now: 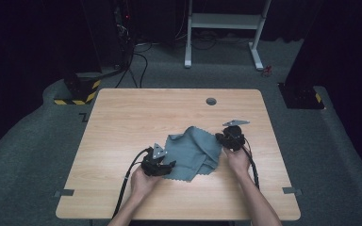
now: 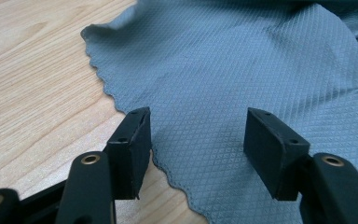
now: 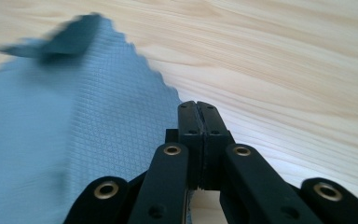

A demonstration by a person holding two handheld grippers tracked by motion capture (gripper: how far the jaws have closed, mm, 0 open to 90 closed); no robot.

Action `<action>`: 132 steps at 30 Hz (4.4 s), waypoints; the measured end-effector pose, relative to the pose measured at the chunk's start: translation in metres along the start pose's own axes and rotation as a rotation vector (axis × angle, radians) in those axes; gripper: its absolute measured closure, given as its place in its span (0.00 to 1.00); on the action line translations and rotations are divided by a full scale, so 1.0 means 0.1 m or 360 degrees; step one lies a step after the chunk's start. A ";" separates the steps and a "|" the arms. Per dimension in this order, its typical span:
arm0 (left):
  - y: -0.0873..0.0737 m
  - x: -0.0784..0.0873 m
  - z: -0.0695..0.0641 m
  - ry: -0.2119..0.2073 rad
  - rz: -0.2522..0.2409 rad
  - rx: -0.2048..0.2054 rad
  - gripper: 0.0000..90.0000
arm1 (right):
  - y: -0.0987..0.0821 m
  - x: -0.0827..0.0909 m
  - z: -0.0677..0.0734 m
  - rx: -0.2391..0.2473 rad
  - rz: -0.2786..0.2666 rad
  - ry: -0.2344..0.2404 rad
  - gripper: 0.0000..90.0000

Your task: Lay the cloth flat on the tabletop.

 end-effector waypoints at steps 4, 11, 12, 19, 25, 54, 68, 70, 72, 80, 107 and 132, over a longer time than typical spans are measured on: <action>0.00 0.00 0.01 0.0010 0.0012 0.0007 0.40 | -0.04 -0.04 -0.18 -0.0119 0.0005 -0.0014 0.89; -0.01 0.00 -0.01 0.0017 0.0015 0.0023 0.41 | -0.17 0.30 0.19 0.0149 -0.0092 0.0041 0.78; -0.01 0.00 -0.01 0.0016 0.0012 0.0023 0.42 | -0.25 0.32 0.31 0.0248 -0.0066 0.0058 0.77; -0.01 0.02 -0.06 -0.0021 -0.0012 -0.0017 0.66 | -0.65 0.22 0.59 0.0445 0.0075 0.0123 0.71; -0.02 0.03 0.00 0.0000 -0.0019 0.0023 0.81 | -0.68 0.13 0.52 0.0505 0.0113 0.0075 0.98; -0.03 0.02 0.09 0.0074 0.0007 0.0105 0.43 | -0.92 0.25 0.51 0.0461 0.0048 0.0071 0.99; -0.03 0.01 0.07 0.0062 0.0011 0.0095 0.39 | -1.30 0.78 0.45 0.0503 0.0071 0.0080 0.99; -0.03 0.01 0.07 0.0064 0.0011 0.0097 0.39 | -1.37 0.75 0.44 0.0511 0.0112 0.0080 0.91; -0.04 0.02 0.06 0.0066 0.0012 0.0092 0.40 | -1.38 0.74 0.40 0.0464 0.0081 0.0099 0.85; -0.16 0.34 -0.20 -0.0048 -0.0056 -0.0052 0.58 | -1.11 0.66 0.34 0.0389 -0.0053 0.0070 0.79; -0.33 0.48 -0.26 -0.0139 0.0111 -0.0169 0.74 | -0.96 0.36 0.25 0.0426 -0.0009 -0.0036 0.79; 0.76 -0.52 0.57 0.0262 0.0196 0.0213 0.68 | -0.47 -0.04 0.08 0.0290 -0.0007 -0.0015 0.81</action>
Point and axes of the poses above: each handheld gripper's, and its own axes: x roughly backward along the jaws, y roughly out of its top, z roughly to its left, the point moved 6 cm from there along -x, roughly forward along the jaws, and after that the axes turned 10 degrees about z, right-handed, at the moved point
